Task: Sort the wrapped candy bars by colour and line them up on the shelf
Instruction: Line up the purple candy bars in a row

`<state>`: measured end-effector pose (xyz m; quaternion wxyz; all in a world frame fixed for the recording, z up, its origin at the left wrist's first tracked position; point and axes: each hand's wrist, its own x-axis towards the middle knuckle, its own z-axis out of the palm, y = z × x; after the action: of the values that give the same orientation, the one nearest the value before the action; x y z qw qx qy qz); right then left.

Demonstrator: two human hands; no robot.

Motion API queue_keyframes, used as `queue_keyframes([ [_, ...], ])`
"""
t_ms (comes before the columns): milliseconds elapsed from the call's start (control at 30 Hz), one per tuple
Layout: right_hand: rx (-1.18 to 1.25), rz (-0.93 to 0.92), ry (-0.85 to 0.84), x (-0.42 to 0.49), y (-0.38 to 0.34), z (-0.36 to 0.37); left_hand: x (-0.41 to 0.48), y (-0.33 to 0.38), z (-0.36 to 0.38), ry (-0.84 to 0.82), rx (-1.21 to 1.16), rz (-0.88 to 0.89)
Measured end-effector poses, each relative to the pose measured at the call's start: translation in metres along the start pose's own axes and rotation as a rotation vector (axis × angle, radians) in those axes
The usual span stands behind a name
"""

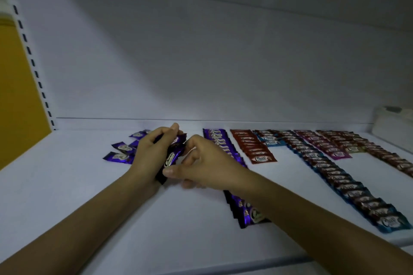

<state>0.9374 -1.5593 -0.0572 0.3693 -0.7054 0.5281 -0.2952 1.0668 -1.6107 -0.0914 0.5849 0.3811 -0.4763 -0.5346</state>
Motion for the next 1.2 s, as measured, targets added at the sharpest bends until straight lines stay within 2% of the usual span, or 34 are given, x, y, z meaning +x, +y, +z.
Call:
queue_keyframes([
  [67,0.075,-0.01,0.036,0.016,-0.007,0.01,0.005,0.002,-0.005,0.049,-0.051,-0.064],
  [200,0.119,0.05,0.111,0.036,-0.014,0.016,0.008,0.007,-0.01,0.01,-0.187,-0.176],
  [300,0.177,0.078,0.153,0.04,-0.013,0.008,0.007,0.005,-0.011,-0.082,-0.104,-0.104],
  [400,0.227,0.094,0.176,0.038,-0.006,-0.003,0.005,-0.001,-0.009,-0.103,-0.022,-0.091],
  [633,0.367,0.118,0.141,0.033,0.006,-0.021,0.007,-0.002,-0.009,-0.044,-0.01,-0.067],
  [1033,0.513,0.116,0.354,0.03,0.008,-0.027,0.012,0.003,-0.011,0.071,-0.071,-0.024],
  [1200,0.599,0.083,0.34,0.024,0.007,-0.031,0.013,0.002,-0.012,0.054,-0.007,-0.005],
])
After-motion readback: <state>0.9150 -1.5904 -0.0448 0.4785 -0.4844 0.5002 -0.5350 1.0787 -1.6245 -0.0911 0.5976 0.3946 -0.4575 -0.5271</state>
